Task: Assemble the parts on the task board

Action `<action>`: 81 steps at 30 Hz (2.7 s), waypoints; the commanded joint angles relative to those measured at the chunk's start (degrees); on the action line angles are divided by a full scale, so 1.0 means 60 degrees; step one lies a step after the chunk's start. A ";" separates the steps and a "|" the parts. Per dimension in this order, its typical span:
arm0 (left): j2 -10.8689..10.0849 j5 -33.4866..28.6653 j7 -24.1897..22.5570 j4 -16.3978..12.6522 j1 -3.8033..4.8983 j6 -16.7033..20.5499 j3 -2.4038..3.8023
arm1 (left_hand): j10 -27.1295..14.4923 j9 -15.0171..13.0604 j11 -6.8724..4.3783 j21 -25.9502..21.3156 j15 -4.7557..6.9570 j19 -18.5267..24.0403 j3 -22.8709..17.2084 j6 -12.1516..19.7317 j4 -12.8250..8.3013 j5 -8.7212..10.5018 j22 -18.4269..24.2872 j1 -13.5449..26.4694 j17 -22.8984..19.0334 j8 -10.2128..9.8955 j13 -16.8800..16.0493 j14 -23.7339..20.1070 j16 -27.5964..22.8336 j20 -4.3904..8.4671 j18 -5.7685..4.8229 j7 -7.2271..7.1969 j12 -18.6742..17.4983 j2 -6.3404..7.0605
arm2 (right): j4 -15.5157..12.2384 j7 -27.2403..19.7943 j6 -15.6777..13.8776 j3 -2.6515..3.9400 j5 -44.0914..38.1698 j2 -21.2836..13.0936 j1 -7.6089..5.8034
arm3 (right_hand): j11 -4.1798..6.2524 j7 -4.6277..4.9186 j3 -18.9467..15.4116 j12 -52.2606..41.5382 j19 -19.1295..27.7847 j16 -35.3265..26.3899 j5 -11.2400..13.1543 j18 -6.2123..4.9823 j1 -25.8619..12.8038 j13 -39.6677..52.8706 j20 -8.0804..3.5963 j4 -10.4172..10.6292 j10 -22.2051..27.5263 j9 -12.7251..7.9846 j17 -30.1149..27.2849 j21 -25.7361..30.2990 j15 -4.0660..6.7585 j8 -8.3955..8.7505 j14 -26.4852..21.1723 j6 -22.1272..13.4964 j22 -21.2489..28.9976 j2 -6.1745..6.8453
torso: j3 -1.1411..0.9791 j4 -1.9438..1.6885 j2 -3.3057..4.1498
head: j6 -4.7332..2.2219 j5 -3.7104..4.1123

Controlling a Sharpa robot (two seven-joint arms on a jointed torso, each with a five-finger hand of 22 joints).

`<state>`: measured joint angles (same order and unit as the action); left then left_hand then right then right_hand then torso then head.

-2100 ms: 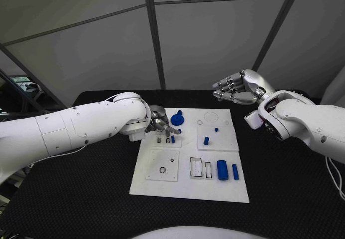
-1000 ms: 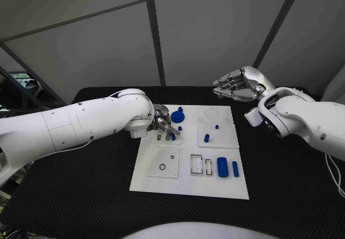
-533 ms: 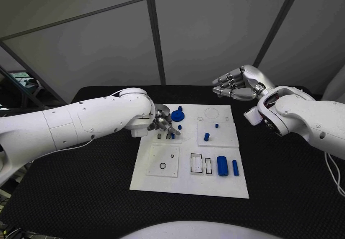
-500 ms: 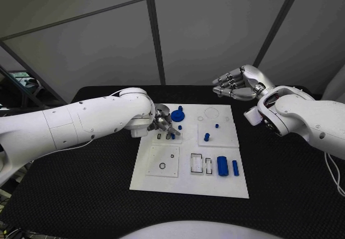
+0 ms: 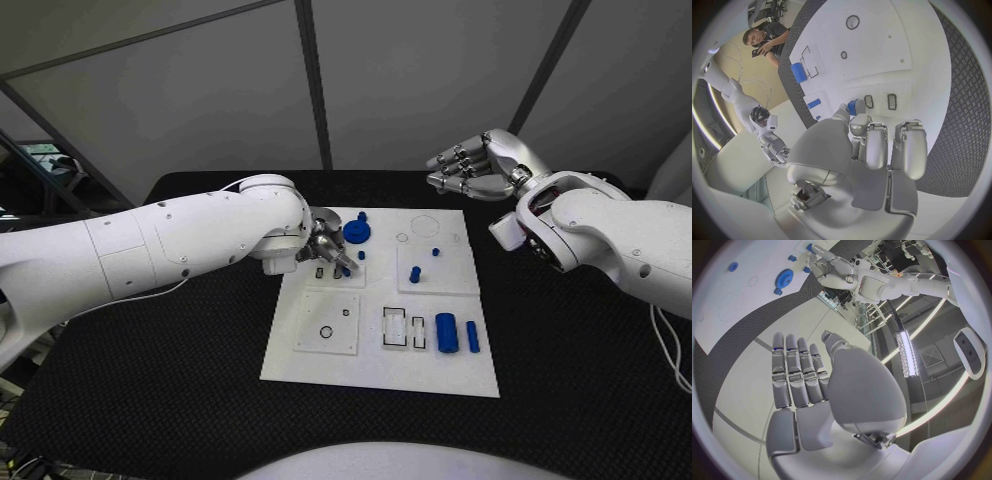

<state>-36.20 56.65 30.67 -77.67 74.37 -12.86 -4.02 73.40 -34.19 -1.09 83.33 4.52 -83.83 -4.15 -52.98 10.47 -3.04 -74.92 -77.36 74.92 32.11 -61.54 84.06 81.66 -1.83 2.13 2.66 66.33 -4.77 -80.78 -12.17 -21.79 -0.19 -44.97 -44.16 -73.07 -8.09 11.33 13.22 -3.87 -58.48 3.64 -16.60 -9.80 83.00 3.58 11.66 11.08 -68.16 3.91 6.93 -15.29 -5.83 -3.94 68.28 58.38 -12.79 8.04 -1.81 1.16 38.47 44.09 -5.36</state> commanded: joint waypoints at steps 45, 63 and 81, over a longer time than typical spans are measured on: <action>-0.1128 0.0235 -0.0069 -0.1289 -0.0643 0.2753 -0.0037 | 0.0365 -0.1404 -0.0106 0.0057 0.0090 -0.0312 -0.6820 0.0271 -0.1400 -0.0710 -0.0939 0.1924 0.0869 0.0602 -0.0159 0.0538 -0.0108 0.0094 0.0008 -0.0036 0.0087 0.1949 | 0.0313 -0.0070 -0.0010 0.0004 -0.0022 0.0057 -0.0020 | -0.0010 0.0075 -0.0107 0.0017 -0.0168 -0.0002 -0.0037 -0.0113 -0.0264 -0.0003 0.0013 -0.0009 0.0101 -0.0006 -0.0109 0.0191 0.0008 0.0041 -0.0070 -0.0008 0.0141 -0.0017 | -0.0061 -0.0168 -0.0028 | 0.0082 -0.0013; -0.1044 0.0625 -0.0014 -0.1261 -0.0711 0.2851 -0.0036 | 0.0373 -0.1485 -0.0116 0.0097 0.0099 -0.0346 -0.6988 0.0285 -0.1501 -0.0771 -0.1005 0.2053 0.0872 0.0674 -0.0108 0.0539 -0.0110 0.0105 -0.0006 -0.0045 0.0068 0.1977 | 0.0325 -0.0058 0.0021 0.0003 -0.0082 0.0111 -0.0019 | -0.0013 0.0077 -0.0122 0.0020 -0.0172 -0.0006 -0.0041 -0.0112 -0.0279 -0.0004 0.0018 -0.0011 0.0115 -0.0007 -0.0126 0.0218 0.0002 0.0043 -0.0082 -0.0014 0.0164 -0.0021 | -0.0069 -0.0165 -0.0012 | 0.0115 -0.0032; -0.0935 0.1038 0.0071 -0.1218 -0.0709 0.2283 -0.0035 | 0.0385 -0.1558 -0.0124 0.0117 0.0108 -0.0363 -0.7113 0.0314 -0.1634 -0.0870 -0.1041 0.2161 0.0876 0.0737 -0.0082 0.0540 -0.0112 0.0115 -0.0013 -0.0050 0.0067 0.2035 | 0.0307 -0.0052 0.0072 0.0002 -0.0090 0.0126 -0.0018 | -0.0013 0.0077 -0.0122 0.0020 -0.0172 -0.0006 -0.0041 -0.0112 -0.0279 -0.0004 0.0018 -0.0011 0.0115 -0.0007 -0.0126 0.0218 0.0002 0.0043 -0.0082 -0.0014 0.0164 -0.0021 | -0.0070 -0.0161 -0.0019 | 0.0159 -0.0031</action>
<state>-41.92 61.47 30.69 -85.01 70.08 2.31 -4.23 75.41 -43.45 -1.86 83.78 4.90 -84.03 -37.26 -51.37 10.02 -7.98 -74.91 -64.67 74.91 36.23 -62.12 84.05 81.21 -1.64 2.13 2.64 66.80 7.69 -78.83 -12.22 -21.68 -0.21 -45.33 -43.43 -73.06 -8.08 11.33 12.90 -3.89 -59.10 3.64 -16.60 -9.80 81.88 3.59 11.88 11.07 -67.75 3.92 6.23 -14.36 -5.83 -3.94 68.28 58.38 -11.87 7.98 -2.22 0.18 38.38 45.02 -5.60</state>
